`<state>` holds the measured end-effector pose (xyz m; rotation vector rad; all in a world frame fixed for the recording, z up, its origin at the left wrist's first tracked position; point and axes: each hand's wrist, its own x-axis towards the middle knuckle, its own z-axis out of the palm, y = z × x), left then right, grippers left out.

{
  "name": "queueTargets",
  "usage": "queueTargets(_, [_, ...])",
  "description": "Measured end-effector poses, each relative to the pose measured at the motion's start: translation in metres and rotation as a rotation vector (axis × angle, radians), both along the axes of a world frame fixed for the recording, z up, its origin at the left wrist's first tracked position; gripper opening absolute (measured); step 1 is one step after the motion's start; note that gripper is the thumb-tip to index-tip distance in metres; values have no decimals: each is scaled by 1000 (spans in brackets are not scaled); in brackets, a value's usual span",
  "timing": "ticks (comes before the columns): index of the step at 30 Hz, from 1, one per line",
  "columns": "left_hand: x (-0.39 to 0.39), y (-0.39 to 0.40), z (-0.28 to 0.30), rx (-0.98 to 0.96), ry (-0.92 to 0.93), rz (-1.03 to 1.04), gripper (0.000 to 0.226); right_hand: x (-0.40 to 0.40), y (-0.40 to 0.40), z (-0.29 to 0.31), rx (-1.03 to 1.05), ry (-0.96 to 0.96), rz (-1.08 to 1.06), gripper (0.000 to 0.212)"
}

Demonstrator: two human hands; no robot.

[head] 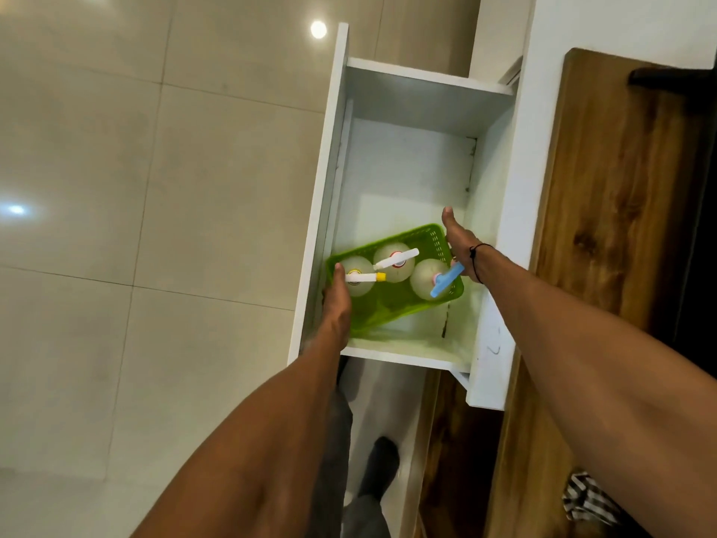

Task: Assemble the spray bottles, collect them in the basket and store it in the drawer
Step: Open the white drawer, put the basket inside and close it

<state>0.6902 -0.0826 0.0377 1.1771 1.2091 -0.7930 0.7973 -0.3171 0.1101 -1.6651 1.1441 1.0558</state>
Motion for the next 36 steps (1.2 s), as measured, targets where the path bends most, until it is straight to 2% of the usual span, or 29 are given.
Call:
queueTargets(2, [-16,-5,-39,-13,12,-5,127,7,-8,-17,-9,4,-4,121])
queueTargets(6, [-25,-2,-68,-44,5,-3,127,14,-10,-34,-39,19,57,113])
queueTargets(9, [-13,-1,-41,-47,-3,-12,138,16,-9,-44,-35,32,100,109])
queueTargets(13, [-2,-3,-7,-51,-22,-30,125,13,-12,-51,-40,36,93,110])
queueTargets(17, [-1,2,-20,-40,-21,-28,124,10,-8,-48,-101,-7,145,105])
queueTargets(19, [5,2,-5,-27,-11,-43,129,7,-6,-44,-131,-39,184,102])
queueTargets(21, [10,-1,24,-8,-13,-91,125,0,-6,-41,-127,-44,261,104])
queueTargets(23, [16,-6,59,10,-17,-128,108,-10,-5,-38,-147,-68,350,106])
queueTargets(25, [17,-8,72,65,-17,-171,85,-19,-2,-32,-202,-135,394,99])
queueTargets(27, [15,-11,83,109,-21,-238,74,-28,2,-22,-286,-236,484,87])
queueTargets(30, [14,-20,108,130,-68,-372,67,-35,10,-6,-387,-363,667,77])
queueTargets(33, [10,-25,126,178,-95,-474,61,-39,16,3,-419,-389,873,67])
queueTargets(36, [16,-25,130,182,-66,-446,63,-35,23,6,-436,-413,1011,61])
